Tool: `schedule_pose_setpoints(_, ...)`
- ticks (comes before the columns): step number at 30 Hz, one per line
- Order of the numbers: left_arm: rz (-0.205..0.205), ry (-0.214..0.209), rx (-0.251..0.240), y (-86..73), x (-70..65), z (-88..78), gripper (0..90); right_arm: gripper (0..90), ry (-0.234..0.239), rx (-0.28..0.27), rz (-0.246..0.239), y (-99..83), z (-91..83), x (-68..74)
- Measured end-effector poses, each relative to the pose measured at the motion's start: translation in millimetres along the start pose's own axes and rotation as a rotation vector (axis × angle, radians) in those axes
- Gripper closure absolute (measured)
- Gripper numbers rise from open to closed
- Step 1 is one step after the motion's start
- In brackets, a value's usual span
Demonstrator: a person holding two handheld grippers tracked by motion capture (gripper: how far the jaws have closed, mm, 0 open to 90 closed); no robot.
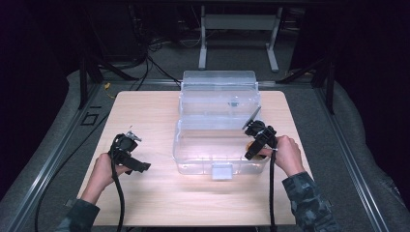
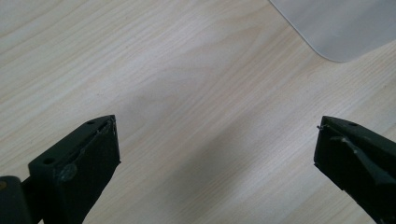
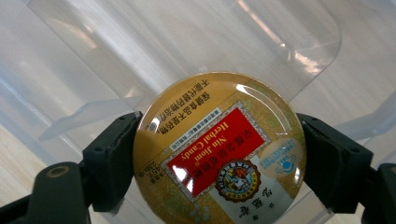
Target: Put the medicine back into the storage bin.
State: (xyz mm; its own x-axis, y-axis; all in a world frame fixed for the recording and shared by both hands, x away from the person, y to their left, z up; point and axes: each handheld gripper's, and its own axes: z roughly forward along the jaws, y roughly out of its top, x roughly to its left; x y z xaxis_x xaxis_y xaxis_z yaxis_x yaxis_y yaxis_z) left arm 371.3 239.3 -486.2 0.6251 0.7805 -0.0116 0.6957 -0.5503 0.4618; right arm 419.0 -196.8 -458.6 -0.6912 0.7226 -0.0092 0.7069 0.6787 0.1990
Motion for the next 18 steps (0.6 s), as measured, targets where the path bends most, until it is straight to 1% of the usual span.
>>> schedule_pose_setpoints(1, 0.001, 0.002, 0.002, 0.4, 0.1, 0.1, 0.5, 19.5, 0.006, 0.021, 0.000, 0.0, -1.5, -0.8)
schedule_pose_setpoints(2, 0.002, 0.003, 0.005, 0.6, 0.4, 0.0, 0.5, 19.5, 0.001, 0.000, 0.000, -1.1, 0.1, -1.2)
schedule_pose_setpoints(3, 0.002, 0.005, 0.006, 0.8, 0.9, -0.5, 0.5, 19.5, 0.000, -0.001, 0.007, -1.4, 0.0, -1.1)
schedule_pose_setpoints(6, -0.002, 0.013, 0.002, 1.1, 2.2, -2.2, 0.4, 19.0, 0.001, -0.008, 0.006, -2.7, -1.5, -2.0)
schedule_pose_setpoints(7, -0.004, 0.007, 0.001, 1.3, 2.8, -2.8, 0.4, 17.2, 0.003, -0.012, 0.003, -3.1, -2.3, -2.1)
schedule_pose_setpoints(8, -0.006, 0.006, -0.001, 1.5, 2.9, -3.4, 0.4, 14.4, 0.001, -0.026, 0.010, -3.7, -3.9, -1.5)
schedule_pose_setpoints(9, -0.008, 0.003, -0.003, 1.7, 2.9, -3.7, 0.5, 14.1, 0.003, -0.053, 0.003, -4.7, -6.7, -1.6)
schedule_pose_setpoints(11, -0.007, 0.002, -0.005, 2.3, 3.1, -4.2, 0.6, 13.1, -0.006, -0.064, 0.004, -5.5, -10.6, -1.0)
schedule_pose_setpoints(13, -0.007, 0.004, -0.013, 3.6, 3.2, -6.0, 0.6, 11.8, 0.004, -0.076, 0.004, -6.7, -15.4, -0.4)
schedule_pose_setpoints(15, -0.008, 0.000, -0.022, 4.7, 3.3, -7.7, 0.6, 8.2, 0.006, -0.104, 0.016, -9.1, -21.1, -0.8)
schedule_pose_setpoints(18, -0.004, -0.001, -0.023, 7.3, 2.9, -9.3, 0.6, 7.1, 0.023, -0.142, 0.018, -13.1, -27.5, -1.1)
